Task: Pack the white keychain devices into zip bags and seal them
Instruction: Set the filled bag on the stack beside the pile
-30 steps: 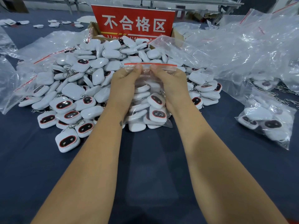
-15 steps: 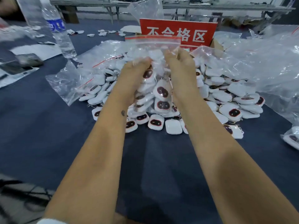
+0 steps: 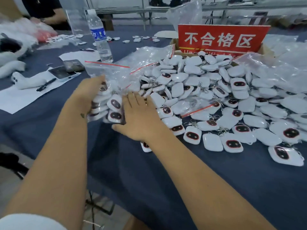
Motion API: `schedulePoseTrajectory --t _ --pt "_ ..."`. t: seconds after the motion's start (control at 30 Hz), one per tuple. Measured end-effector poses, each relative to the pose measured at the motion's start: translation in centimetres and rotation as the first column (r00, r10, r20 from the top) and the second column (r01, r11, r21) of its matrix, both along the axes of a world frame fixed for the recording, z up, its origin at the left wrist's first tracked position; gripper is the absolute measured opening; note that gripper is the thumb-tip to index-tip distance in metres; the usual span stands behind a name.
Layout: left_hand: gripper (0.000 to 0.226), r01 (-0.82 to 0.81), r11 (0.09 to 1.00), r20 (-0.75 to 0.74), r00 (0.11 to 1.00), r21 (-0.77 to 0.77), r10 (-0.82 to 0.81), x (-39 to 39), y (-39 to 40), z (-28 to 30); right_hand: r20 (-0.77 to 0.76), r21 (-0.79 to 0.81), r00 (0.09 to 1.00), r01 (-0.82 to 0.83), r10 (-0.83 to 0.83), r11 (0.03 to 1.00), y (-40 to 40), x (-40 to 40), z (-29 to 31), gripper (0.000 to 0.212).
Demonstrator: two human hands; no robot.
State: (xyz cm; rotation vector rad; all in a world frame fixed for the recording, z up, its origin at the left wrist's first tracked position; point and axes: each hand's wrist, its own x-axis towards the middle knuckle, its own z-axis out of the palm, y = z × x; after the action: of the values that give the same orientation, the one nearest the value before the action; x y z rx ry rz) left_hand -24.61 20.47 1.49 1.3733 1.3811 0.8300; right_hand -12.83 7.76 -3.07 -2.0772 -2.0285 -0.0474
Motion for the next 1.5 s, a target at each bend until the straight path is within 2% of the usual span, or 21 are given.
schedulePoseTrajectory --t 0.07,0.17,0.23,0.33,0.43,0.53,0.6,0.63,0.67,0.73,0.77,0.9,0.97,1.0,1.07,1.13,1.17,1.27,1.37,1.43,1.5 --pt "0.034 0.035 0.998 -0.028 0.999 -0.052 -0.036 0.2 -0.1 -1.3 0.113 0.016 0.994 -0.003 0.001 1.0 0.0 0.8 -0.3 0.087" --pt "0.027 0.007 0.997 -0.051 0.999 -0.077 -0.011 1.4 -0.5 -2.1 0.177 0.081 0.984 -0.042 0.027 0.996 -1.0 3.2 -0.1 0.059" --pt "0.032 0.02 0.998 -0.087 0.996 -0.06 -0.026 2.3 -0.5 -2.1 0.173 0.102 0.985 -0.033 0.015 0.994 -2.4 4.8 0.0 0.05" --pt "0.028 0.087 0.996 -0.141 0.986 -0.029 -0.09 3.4 -0.3 -2.1 0.121 0.091 0.991 0.042 -0.053 0.995 -4.2 6.9 0.4 0.042" --pt "0.041 0.151 0.986 -0.144 0.977 -0.065 -0.158 3.8 -0.6 -2.5 0.086 0.085 0.99 0.104 -0.111 0.991 -5.1 8.5 1.2 0.034" --pt "0.058 0.161 0.984 -0.025 0.986 -0.08 -0.164 3.6 -1.0 -2.8 0.09 0.133 0.976 0.186 -0.198 0.974 -5.4 9.8 1.8 0.034" --pt "0.06 0.065 0.998 0.078 0.995 0.004 -0.065 3.7 -0.2 -2.6 0.032 0.158 0.969 0.239 -0.247 0.958 -5.6 10.7 2.1 0.036" --pt "0.05 0.004 0.998 0.042 0.999 0.061 -0.007 3.7 0.5 -2.5 -0.017 0.163 0.967 0.254 -0.255 0.953 -5.7 11.2 2.1 0.038" --pt "0.039 -0.03 0.993 -0.059 0.998 0.117 0.037 3.7 1.3 -2.4 -0.067 0.17 0.965 0.261 -0.253 0.95 -5.8 11.5 2.2 0.041" --pt "0.026 0.017 0.987 -0.323 0.946 0.162 0.037 3.9 2.7 -2.8 -0.133 0.212 0.962 0.263 -0.238 0.941 -5.8 11.9 2.2 0.044" --pt "0.03 0.068 0.985 -0.425 0.905 0.156 0.005 4.1 3.2 -3.0 -0.152 0.241 0.961 0.263 -0.232 0.934 -5.9 11.8 2.2 0.041" --pt "0.033 0.212 0.969 -0.636 0.767 0.129 -0.083 5.2 3.0 -2.3 -0.195 0.327 0.955 0.28 -0.225 0.903 -6.3 12.0 2.4 0.025" --pt "0.031 0.211 0.956 -0.679 0.734 0.205 -0.017 5.0 3.1 -2.2 -0.202 0.323 0.954 0.28 -0.223 0.904 -6.5 12.2 2.5 0.025" --pt "0.03 0.172 0.95 -0.673 0.738 0.259 0.05 4.8 3.1 -2.4 -0.208 0.318 0.953 0.281 -0.222 0.906 -6.5 12.3 2.6 0.025" --pt "0.03 0.021 0.915 -0.563 0.794 0.404 0.23 4.5 2.7 -2.4 -0.237 0.322 0.947 0.289 -0.218 0.902 -6.7 12.4 2.6 0.024" --pt "0.028 -0.15 0.836 -0.307 0.884 0.528 0.353 5.1 2.0 -1.7 -0.269 0.344 0.939 0.299 -0.212 0.89 -6.9 12.5 2.7 0.023" --pt "0.025 -0.184 0.804 -0.188 0.92 0.565 0.342 5.8 1.5 -1.2 -0.288 0.348 0.935 0.305 -0.209 0.886 -7.1 12.7 2.6 0.023" --pt "0.014 -0.162 0.752 0.032 0.982 0.639 0.185 9.2 -1.5 0.3 -0.34 0.345 0.915 0.336 -0.217 0.877 -7.6 13.3 2.2 0.025" --pt "0.012 -0.012 0.644 0.033 0.999 0.765 -0.021 13.8 -6.2 0.1 -0.481 0.371 0.852 0.413 -0.208 0.832 -8.7 14.2 1.7 0.033" --pt "0.009 0.095 0.611 0.02 0.984 0.786 -0.178 17.0 -9.7 -0.6 -0.645 0.353 0.743 0.498 -0.179 0.792 -9.6 14.9 1.7 0.034" --pt "0.003 0.219 0.64 0.037 0.931 0.737 -0.362 19.7 -13.0 -1.3 -0.837 0.31 0.546 0.538 -0.043 0.784 -10.7 15.7 1.8 0.028"
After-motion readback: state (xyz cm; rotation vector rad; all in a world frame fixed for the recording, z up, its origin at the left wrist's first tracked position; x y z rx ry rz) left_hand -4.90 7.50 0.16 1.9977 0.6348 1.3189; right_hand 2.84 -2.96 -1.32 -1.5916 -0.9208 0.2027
